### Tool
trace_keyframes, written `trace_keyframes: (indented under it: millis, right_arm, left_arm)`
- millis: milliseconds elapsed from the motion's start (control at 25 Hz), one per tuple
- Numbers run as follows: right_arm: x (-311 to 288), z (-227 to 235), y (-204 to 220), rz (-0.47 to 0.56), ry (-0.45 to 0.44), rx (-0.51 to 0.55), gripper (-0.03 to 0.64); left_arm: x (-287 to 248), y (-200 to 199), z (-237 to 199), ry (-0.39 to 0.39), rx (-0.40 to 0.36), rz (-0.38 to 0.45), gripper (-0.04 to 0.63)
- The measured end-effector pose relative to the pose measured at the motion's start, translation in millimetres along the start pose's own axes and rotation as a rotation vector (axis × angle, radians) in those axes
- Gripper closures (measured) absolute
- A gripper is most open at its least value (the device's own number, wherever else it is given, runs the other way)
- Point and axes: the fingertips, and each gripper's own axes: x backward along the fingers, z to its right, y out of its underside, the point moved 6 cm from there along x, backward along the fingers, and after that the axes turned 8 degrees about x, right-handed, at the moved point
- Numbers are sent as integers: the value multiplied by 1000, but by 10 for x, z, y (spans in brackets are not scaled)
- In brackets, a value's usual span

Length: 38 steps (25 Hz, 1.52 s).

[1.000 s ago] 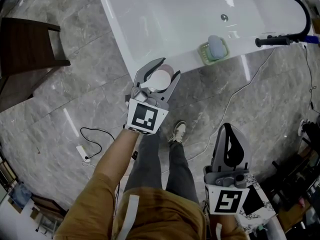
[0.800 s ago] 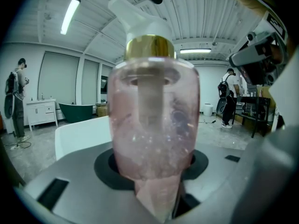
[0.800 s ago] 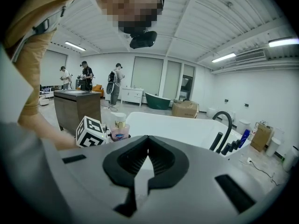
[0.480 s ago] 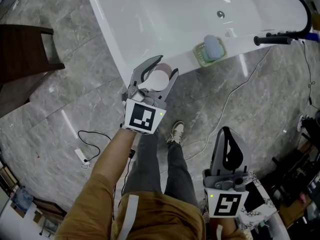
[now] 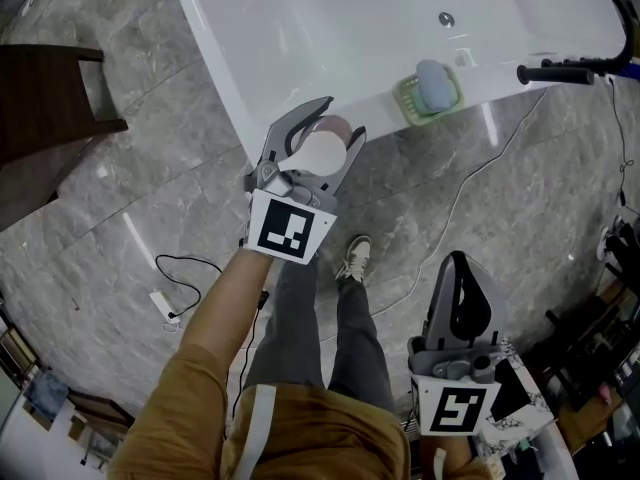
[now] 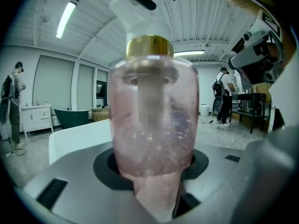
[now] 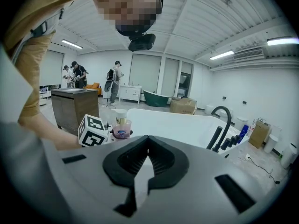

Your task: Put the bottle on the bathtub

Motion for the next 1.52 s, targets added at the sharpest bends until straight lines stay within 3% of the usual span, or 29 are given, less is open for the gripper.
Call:
trace_keyframes:
  millis: [400,680,1080,1520]
  right_arm:
    - [82,24,19,12,8,6,611]
    - [172,27,64,24,8,2,611]
    - [368,53,8,49,6,7,611]
    - [699,35,-390,125,-7,41,611]
  left_arm:
    - [9,73,18,-29,-19,-20,381]
    - [120,134,25,-61,-5,-23,287]
    - [389,-51,64,-137,32,23,288]
    - [923,-230,265,-200,56,-3,288]
